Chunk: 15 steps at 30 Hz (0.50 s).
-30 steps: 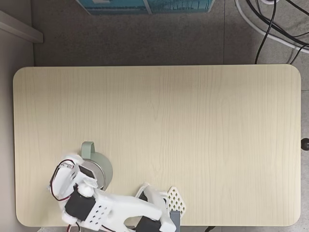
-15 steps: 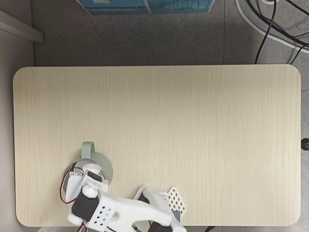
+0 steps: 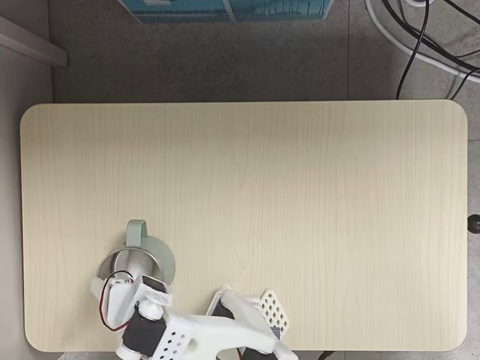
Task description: Grasp a dressing and put it in the cup.
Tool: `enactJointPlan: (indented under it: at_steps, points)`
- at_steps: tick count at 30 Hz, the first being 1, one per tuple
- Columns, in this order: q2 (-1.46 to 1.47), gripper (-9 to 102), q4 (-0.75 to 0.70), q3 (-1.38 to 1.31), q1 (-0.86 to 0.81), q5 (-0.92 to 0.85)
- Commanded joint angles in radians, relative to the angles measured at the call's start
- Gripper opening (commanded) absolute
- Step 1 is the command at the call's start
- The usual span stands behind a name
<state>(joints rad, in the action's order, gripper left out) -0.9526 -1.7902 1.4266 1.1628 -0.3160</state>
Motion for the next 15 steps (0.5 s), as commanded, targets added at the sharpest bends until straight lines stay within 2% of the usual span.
enactJointPlan:
  at_steps: [1, 10, 15]
  points:
    - [0.025, 31, -0.015, 0.008, 0.012, 0.0]
    - [0.035, 31, -0.017, 0.008, 0.014, 0.003]
    - [0.038, 32, -0.026, 0.046, -0.074, -0.052]
